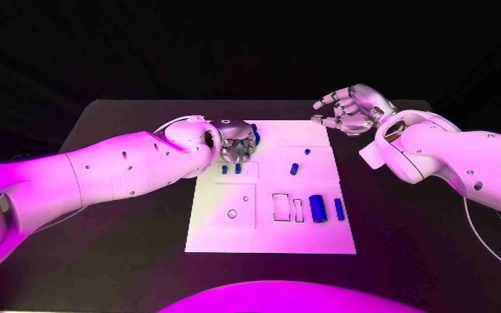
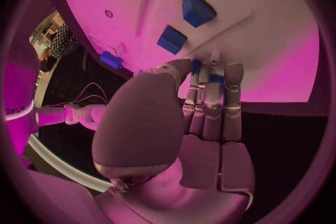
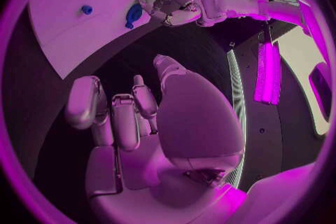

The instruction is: Assemble the parts on the task board

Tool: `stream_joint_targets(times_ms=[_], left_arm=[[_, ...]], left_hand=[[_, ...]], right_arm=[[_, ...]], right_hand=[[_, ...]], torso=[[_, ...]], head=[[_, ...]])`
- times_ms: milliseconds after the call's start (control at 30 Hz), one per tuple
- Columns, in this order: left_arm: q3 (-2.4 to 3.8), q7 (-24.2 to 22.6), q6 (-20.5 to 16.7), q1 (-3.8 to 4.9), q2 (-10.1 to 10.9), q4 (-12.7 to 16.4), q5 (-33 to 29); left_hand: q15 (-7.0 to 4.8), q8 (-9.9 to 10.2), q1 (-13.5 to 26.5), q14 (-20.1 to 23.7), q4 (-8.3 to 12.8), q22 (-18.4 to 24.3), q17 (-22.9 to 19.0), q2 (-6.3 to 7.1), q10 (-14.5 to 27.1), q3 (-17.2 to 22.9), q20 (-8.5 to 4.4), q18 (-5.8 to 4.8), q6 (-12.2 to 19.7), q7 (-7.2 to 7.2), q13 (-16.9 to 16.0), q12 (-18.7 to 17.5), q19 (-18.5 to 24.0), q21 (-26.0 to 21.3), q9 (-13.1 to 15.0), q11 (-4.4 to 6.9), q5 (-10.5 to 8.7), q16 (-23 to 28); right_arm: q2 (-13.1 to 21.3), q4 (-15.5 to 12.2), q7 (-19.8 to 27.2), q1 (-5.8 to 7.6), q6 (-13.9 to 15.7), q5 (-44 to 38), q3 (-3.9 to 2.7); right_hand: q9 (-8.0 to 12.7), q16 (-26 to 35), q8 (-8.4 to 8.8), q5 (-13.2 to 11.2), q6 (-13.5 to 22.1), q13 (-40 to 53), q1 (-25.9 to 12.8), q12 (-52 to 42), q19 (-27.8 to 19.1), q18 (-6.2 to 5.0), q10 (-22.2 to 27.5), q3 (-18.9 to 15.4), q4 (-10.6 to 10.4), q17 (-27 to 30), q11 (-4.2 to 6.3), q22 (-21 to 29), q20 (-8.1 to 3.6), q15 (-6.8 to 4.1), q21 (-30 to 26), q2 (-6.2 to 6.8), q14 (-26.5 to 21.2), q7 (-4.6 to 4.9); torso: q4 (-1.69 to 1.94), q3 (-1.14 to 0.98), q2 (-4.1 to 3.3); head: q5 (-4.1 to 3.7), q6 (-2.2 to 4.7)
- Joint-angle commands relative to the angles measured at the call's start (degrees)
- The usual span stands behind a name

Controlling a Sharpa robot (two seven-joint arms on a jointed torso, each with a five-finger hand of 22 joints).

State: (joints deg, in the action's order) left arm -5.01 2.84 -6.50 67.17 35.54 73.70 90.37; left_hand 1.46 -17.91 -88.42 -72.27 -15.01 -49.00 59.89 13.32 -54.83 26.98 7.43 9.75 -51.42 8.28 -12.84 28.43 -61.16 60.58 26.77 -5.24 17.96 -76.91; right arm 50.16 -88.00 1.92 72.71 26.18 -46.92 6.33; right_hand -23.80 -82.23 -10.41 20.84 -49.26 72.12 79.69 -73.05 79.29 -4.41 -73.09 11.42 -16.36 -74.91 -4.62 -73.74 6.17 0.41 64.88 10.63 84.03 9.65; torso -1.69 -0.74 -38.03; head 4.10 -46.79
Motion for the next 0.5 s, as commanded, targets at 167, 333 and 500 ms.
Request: stream_joint_targets(times_ms=[167,333,500], left_arm=[[-0.22,-0.6,1.3,-0.41,-0.2,-0.1,-0.4],[-0.22,-0.8,0.7,-0.44,-0.2,-0.1,-0.4],[-0.20,-1.3,-0.9,-0.47,0.0,0.1,-0.6]], left_hand=[[-0.60,-0.3,-1.0,-2.0,1.6,-2.8,1.9,-0.29,-3.5,1.4,-0.43,-1.07,-2.5,-0.21,0.4,-1.3,-1.9,2.6,0.1,0.74,-0.31,-1.7],[-0.98,-0.4,-1.1,-3.1,2.8,-4.1,3.0,-0.68,-5.4,2.2,-0.82,-1.28,-3.8,-0.39,0.5,-2.4,-2.5,3.8,0.3,1.12,-0.39,-2.5],[-1.13,-0.2,-1.1,-3.8,3.7,-5.3,3.6,-0.72,-6.5,2.8,-1.00,-1.48,-4.4,-0.46,0.7,-3.5,-3.1,4.8,0.3,1.21,-0.35,-2.9]], right_arm=[[0.0,-0.1,0.6,-0.02,-0.1,0.0,-0.02],[0.0,-0.1,0.6,-0.02,-0.1,0.0,-0.02],[0.0,-0.1,0.7,-0.02,0.0,0.0,-0.02]], right_hand=[[0.1,0.3,-0.37,0.3,0.3,0.0,0.0,0.2,-0.4,-1.01,0.2,0.2,0.0,-2.7,-0.02,0.1,-0.09,-0.24,-0.4,0.20,2.4,-0.09],[0.1,0.3,-0.49,0.4,0.2,0.0,0.0,0.1,-0.4,-1.00,0.1,0.3,-0.1,-2.7,0.01,0.1,-0.11,-0.26,-0.4,0.19,2.4,-0.13],[0.0,0.3,-0.56,0.4,0.1,0.0,0.0,0.1,-0.4,-1.01,0.1,0.3,-0.1,-2.7,0.03,0.1,-0.12,-0.27,-0.4,0.19,2.4,-0.15]], torso=[[-0.02,-0.03,0.06],[-0.02,-0.02,0.06],[0.03,0.00,0.06]], head=[[-0.12,0.00],[-0.11,0.04],[-0.17,0.09]])
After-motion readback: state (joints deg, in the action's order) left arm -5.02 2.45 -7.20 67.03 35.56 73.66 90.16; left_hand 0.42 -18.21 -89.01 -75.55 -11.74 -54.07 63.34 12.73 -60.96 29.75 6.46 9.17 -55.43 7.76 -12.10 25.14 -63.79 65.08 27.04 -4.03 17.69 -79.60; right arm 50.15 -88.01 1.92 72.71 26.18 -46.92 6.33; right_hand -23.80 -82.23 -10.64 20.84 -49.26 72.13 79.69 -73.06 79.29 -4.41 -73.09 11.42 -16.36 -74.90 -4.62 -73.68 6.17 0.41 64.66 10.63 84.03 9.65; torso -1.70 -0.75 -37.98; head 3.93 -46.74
